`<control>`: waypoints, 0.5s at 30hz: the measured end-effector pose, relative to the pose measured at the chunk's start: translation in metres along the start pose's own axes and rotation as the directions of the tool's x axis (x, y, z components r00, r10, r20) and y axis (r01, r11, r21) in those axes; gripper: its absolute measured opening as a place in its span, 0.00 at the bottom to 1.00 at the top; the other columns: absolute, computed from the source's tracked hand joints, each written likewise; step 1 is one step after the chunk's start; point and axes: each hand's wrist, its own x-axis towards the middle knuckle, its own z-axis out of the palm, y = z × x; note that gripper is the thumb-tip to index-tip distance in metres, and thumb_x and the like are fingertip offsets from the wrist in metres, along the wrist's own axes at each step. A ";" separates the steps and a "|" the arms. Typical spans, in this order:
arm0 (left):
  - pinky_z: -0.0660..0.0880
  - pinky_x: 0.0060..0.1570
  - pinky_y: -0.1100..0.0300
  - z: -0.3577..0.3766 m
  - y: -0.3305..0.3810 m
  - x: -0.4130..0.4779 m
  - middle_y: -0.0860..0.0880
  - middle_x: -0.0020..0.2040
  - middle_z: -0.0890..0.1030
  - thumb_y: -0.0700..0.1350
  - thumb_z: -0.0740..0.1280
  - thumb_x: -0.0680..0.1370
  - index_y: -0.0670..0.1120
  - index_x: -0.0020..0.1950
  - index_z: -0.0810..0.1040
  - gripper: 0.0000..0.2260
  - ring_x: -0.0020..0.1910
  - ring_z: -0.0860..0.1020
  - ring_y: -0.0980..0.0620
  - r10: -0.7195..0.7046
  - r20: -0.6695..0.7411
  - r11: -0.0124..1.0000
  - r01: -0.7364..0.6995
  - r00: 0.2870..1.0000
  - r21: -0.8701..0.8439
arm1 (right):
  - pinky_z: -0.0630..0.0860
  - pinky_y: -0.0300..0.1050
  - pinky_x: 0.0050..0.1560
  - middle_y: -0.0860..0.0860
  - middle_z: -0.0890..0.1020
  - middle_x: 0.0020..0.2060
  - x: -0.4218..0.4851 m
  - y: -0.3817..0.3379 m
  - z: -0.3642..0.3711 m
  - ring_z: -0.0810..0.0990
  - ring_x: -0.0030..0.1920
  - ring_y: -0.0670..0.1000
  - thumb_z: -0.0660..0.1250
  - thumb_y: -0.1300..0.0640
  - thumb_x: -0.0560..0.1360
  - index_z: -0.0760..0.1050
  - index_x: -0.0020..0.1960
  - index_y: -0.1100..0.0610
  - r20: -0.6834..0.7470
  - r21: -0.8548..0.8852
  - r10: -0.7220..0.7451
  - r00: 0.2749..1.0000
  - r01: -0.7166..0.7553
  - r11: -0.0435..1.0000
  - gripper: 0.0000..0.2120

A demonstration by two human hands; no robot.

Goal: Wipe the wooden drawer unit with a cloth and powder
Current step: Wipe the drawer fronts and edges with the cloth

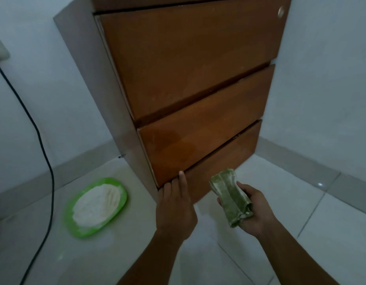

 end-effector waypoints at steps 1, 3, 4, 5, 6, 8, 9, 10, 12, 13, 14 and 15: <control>0.67 0.65 0.47 -0.002 -0.001 0.001 0.42 0.66 0.69 0.50 0.63 0.73 0.38 0.80 0.44 0.42 0.60 0.68 0.42 0.007 0.007 1.000 -0.007 1.000 0.016 | 0.79 0.51 0.47 0.61 0.84 0.49 0.000 -0.005 -0.002 0.82 0.41 0.58 0.64 0.57 0.78 0.82 0.56 0.62 -0.025 -0.111 -0.025 0.999 0.022 0.994 0.13; 0.65 0.66 0.48 -0.004 -0.002 0.003 0.43 0.66 0.68 0.50 0.62 0.73 0.39 0.80 0.42 0.43 0.61 0.67 0.43 0.013 0.025 0.999 -0.014 1.000 0.047 | 0.77 0.48 0.41 0.59 0.85 0.47 0.003 -0.013 -0.006 0.81 0.38 0.55 0.62 0.63 0.78 0.82 0.58 0.58 -0.030 -0.415 -0.140 0.990 0.115 0.902 0.12; 0.65 0.66 0.48 -0.004 -0.001 0.004 0.43 0.66 0.68 0.51 0.62 0.73 0.39 0.80 0.42 0.43 0.61 0.67 0.43 0.012 0.031 0.998 -0.013 0.999 0.061 | 0.76 0.48 0.40 0.58 0.86 0.46 0.002 -0.016 -0.006 0.81 0.38 0.54 0.61 0.66 0.78 0.82 0.58 0.57 -0.016 -0.587 -0.211 0.977 0.162 0.793 0.15; 0.65 0.66 0.48 -0.005 0.000 0.004 0.43 0.65 0.68 0.51 0.62 0.73 0.40 0.80 0.42 0.43 0.61 0.66 0.43 0.007 0.036 0.998 -0.010 0.999 0.069 | 0.76 0.48 0.40 0.57 0.87 0.43 0.001 -0.020 -0.004 0.81 0.38 0.53 0.61 0.67 0.77 0.82 0.57 0.56 0.012 -0.728 -0.273 0.962 0.195 0.657 0.15; 0.65 0.65 0.48 -0.006 0.001 0.004 0.43 0.65 0.67 0.52 0.62 0.73 0.40 0.80 0.41 0.43 0.61 0.66 0.43 0.000 0.038 0.997 -0.003 0.999 0.073 | 0.76 0.46 0.38 0.55 0.87 0.41 -0.002 -0.022 -0.001 0.81 0.37 0.52 0.62 0.65 0.78 0.83 0.55 0.56 0.049 -0.823 -0.312 0.949 0.216 0.525 0.13; 0.64 0.64 0.48 -0.008 0.002 0.006 0.43 0.65 0.67 0.55 0.62 0.74 0.41 0.80 0.40 0.44 0.60 0.66 0.44 -0.012 0.037 0.997 0.009 0.999 0.071 | 0.76 0.41 0.32 0.54 0.86 0.38 -0.006 -0.027 0.007 0.80 0.33 0.51 0.65 0.56 0.79 0.83 0.52 0.55 0.123 -0.913 -0.335 0.934 0.239 0.330 0.08; 0.64 0.63 0.48 -0.009 0.002 0.007 0.43 0.65 0.66 0.56 0.61 0.74 0.42 0.80 0.39 0.44 0.60 0.65 0.44 -0.013 0.038 0.998 0.010 0.999 0.069 | 0.75 0.38 0.29 0.54 0.85 0.38 -0.004 -0.029 0.008 0.80 0.31 0.50 0.66 0.53 0.79 0.82 0.53 0.53 0.156 -0.944 -0.340 0.927 0.241 0.226 0.07; 0.64 0.62 0.48 -0.010 0.003 0.008 0.44 0.65 0.66 0.57 0.61 0.74 0.43 0.80 0.38 0.44 0.60 0.65 0.44 -0.012 0.042 0.998 0.009 0.999 0.067 | 0.75 0.35 0.27 0.52 0.85 0.38 0.000 -0.029 0.008 0.79 0.29 0.48 0.65 0.53 0.79 0.80 0.56 0.50 0.196 -0.965 -0.352 0.915 0.244 0.097 0.08; 0.64 0.61 0.48 -0.013 0.003 0.011 0.44 0.65 0.66 0.58 0.61 0.74 0.44 0.80 0.37 0.45 0.61 0.65 0.44 -0.011 0.048 0.998 0.008 0.999 0.064 | 0.78 0.36 0.28 0.52 0.84 0.44 0.009 -0.029 0.003 0.79 0.26 0.45 0.64 0.52 0.80 0.77 0.63 0.50 0.326 -0.944 -0.376 0.867 0.279 -0.176 0.12; 0.64 0.61 0.48 -0.014 0.003 0.012 0.44 0.64 0.66 0.59 0.61 0.74 0.45 0.80 0.37 0.45 0.60 0.65 0.44 -0.013 0.048 0.998 0.010 0.999 0.062 | 0.80 0.39 0.31 0.52 0.84 0.50 0.013 -0.028 0.000 0.80 0.26 0.45 0.64 0.53 0.80 0.76 0.65 0.51 0.383 -0.916 -0.378 0.843 0.294 -0.271 0.14; 0.64 0.60 0.48 -0.014 0.003 0.014 0.43 0.64 0.66 0.60 0.61 0.74 0.46 0.80 0.37 0.45 0.60 0.65 0.44 -0.016 0.045 0.998 0.013 0.999 0.060 | 0.81 0.40 0.33 0.53 0.83 0.54 0.016 -0.027 -0.003 0.80 0.27 0.45 0.63 0.55 0.80 0.76 0.66 0.53 0.420 -0.894 -0.373 0.827 0.307 -0.325 0.15; 0.65 0.58 0.48 -0.015 0.004 0.015 0.43 0.63 0.67 0.60 0.61 0.73 0.47 0.80 0.37 0.45 0.59 0.65 0.44 -0.017 0.040 0.998 0.015 0.999 0.058 | 0.81 0.40 0.33 0.52 0.82 0.56 0.019 -0.027 -0.006 0.80 0.26 0.46 0.63 0.57 0.80 0.76 0.67 0.53 0.440 -0.881 -0.369 0.819 0.316 -0.351 0.16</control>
